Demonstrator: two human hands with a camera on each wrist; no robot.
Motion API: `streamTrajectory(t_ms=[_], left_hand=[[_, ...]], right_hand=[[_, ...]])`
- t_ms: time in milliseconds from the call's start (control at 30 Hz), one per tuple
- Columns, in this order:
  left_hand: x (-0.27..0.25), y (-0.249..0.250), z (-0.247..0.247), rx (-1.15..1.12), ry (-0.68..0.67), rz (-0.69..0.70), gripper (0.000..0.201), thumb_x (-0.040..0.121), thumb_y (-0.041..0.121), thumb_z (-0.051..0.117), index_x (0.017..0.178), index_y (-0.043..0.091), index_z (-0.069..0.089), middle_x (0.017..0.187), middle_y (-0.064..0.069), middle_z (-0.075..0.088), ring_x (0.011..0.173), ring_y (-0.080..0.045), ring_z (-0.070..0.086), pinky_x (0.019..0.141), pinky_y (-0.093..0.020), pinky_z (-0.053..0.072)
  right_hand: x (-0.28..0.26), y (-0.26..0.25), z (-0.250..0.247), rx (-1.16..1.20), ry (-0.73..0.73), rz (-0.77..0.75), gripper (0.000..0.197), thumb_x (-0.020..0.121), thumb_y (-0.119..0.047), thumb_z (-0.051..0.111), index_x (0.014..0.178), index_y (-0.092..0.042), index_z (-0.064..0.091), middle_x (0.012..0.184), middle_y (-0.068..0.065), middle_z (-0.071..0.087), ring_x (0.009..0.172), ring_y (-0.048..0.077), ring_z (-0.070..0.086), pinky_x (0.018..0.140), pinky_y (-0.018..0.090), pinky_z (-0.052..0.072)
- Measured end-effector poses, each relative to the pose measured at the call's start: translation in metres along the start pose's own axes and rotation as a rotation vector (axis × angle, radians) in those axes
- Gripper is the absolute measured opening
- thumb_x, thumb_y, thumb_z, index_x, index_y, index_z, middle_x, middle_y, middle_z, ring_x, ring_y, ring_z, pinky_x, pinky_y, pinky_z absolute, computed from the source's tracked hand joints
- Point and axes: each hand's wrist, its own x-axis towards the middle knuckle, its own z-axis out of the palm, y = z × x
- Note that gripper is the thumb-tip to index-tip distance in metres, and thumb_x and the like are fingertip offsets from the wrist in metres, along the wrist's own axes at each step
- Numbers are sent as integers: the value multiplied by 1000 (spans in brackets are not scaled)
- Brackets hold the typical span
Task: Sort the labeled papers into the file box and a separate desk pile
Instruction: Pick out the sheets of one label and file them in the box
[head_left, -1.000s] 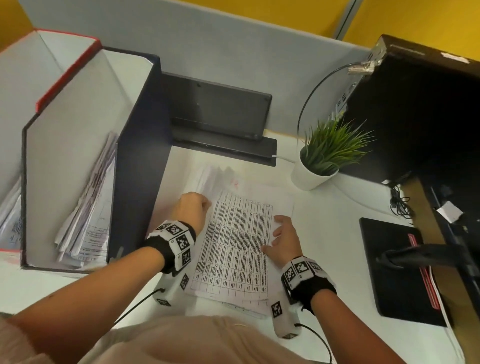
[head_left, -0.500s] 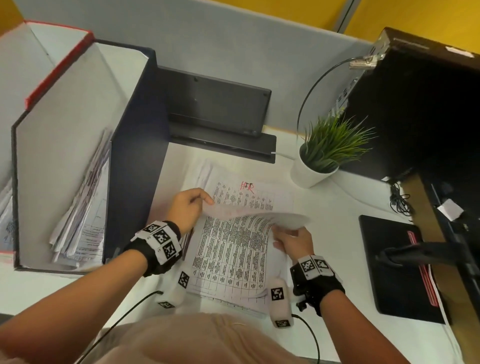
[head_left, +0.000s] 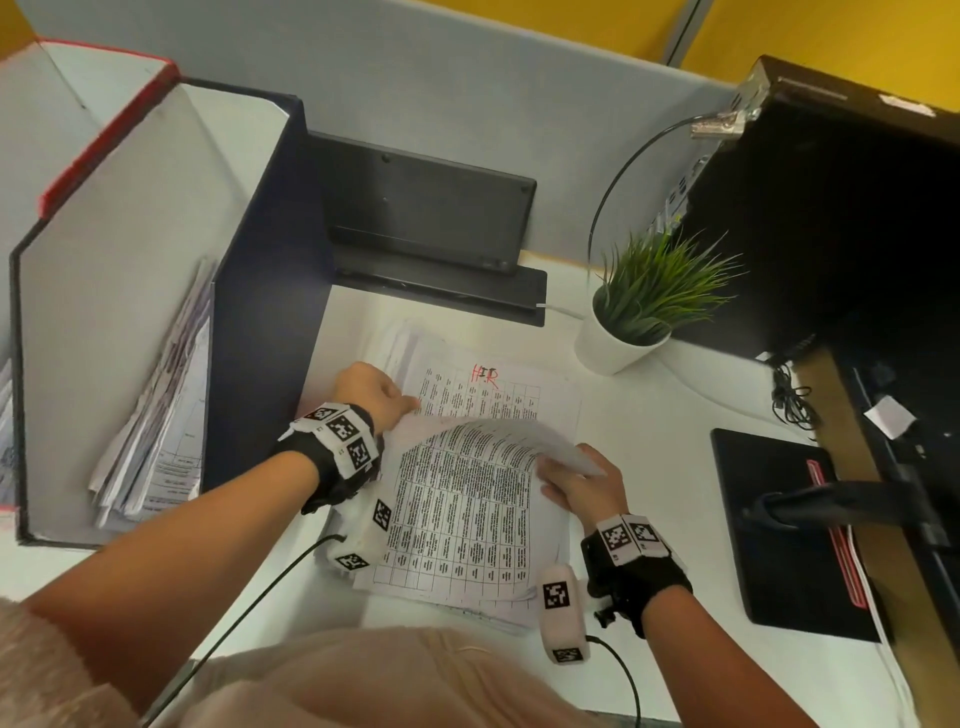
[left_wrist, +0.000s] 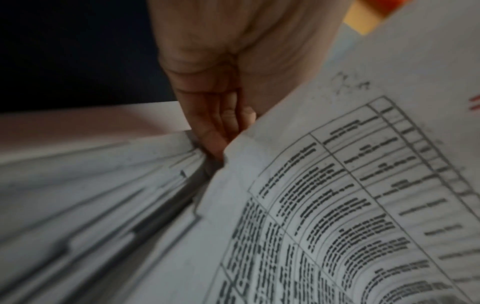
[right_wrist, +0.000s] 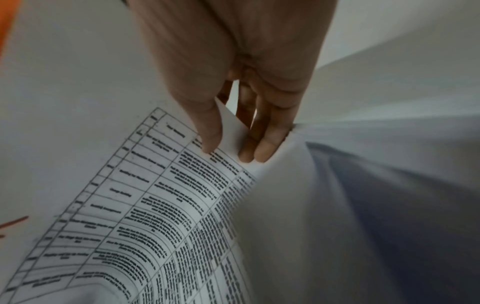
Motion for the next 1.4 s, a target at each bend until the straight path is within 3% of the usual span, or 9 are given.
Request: streamTrajectory(t_ms=[133, 300, 400, 533, 700, 833, 1000, 1200, 1400], left_hand=[[-7, -2, 2, 43, 5, 105, 35, 85, 22, 65, 57, 3, 58, 52, -5, 45, 47, -16, 40, 48, -21, 35], [-24, -4, 1, -48, 218, 461, 14, 84, 12, 66, 95, 7, 73, 85, -5, 65, 75, -17, 59, 72, -25, 50], [-28, -6, 3, -294, 72, 389, 13, 88, 11, 60, 95, 17, 69, 85, 2, 67, 77, -12, 62, 69, -15, 50], [-31, -8, 2, -490, -30, 289, 13, 91, 2, 50, 90, 10, 60, 102, -14, 67, 95, -27, 62, 89, -35, 49], [-32, 2, -7, -703, -69, 141, 30, 82, -7, 43, 63, 7, 61, 89, -15, 65, 89, -26, 59, 80, -31, 48], [-13, 2, -9, -505, -29, -40, 21, 89, 10, 46, 82, 3, 64, 87, -13, 62, 66, -18, 55, 55, -22, 47], [2, -4, -5, -34, -47, -73, 25, 72, 35, 77, 73, 12, 68, 75, 1, 63, 77, -16, 59, 73, -25, 47], [-4, 5, 1, 63, 18, -24, 27, 66, 30, 82, 60, 10, 65, 66, 0, 62, 59, -9, 53, 55, -20, 40], [-10, 5, 5, 85, -9, 52, 36, 82, 15, 68, 50, 11, 52, 54, -2, 50, 60, -18, 51, 65, -27, 44]], right_hand=[[1, -4, 3, 2, 14, 9, 11, 84, -4, 66, 89, -12, 59, 87, 10, 66, 71, 15, 65, 54, 18, 56], [1, -8, 9, -72, 57, 1, 25, 84, -3, 65, 107, 1, 56, 83, 15, 66, 67, 19, 63, 60, 24, 57], [-1, -9, 9, -57, 79, -26, 41, 79, 4, 68, 113, 1, 47, 96, 20, 66, 72, 26, 65, 57, 26, 58], [-3, -10, 6, -51, 88, -20, 50, 73, 7, 72, 116, 3, 49, 101, 25, 65, 85, 35, 66, 54, 24, 58], [-1, -9, 3, -141, 49, 13, 19, 75, 4, 72, 90, 9, 62, 75, 18, 64, 50, 9, 62, 42, 12, 49], [-2, -4, 4, -186, 24, -3, 15, 78, 8, 66, 72, 3, 54, 62, 6, 49, 51, 10, 52, 40, 7, 42], [-7, 3, 6, -135, 59, -50, 45, 72, 11, 70, 53, -11, 36, 59, 5, 44, 63, 18, 44, 54, 26, 46], [-8, 4, 3, -160, 47, -74, 41, 71, 9, 73, 55, -10, 40, 65, 8, 50, 67, 20, 47, 58, 28, 46], [-9, 4, 4, -211, 78, -99, 41, 71, 5, 75, 54, -14, 42, 60, 5, 53, 61, 18, 49, 54, 21, 44]])
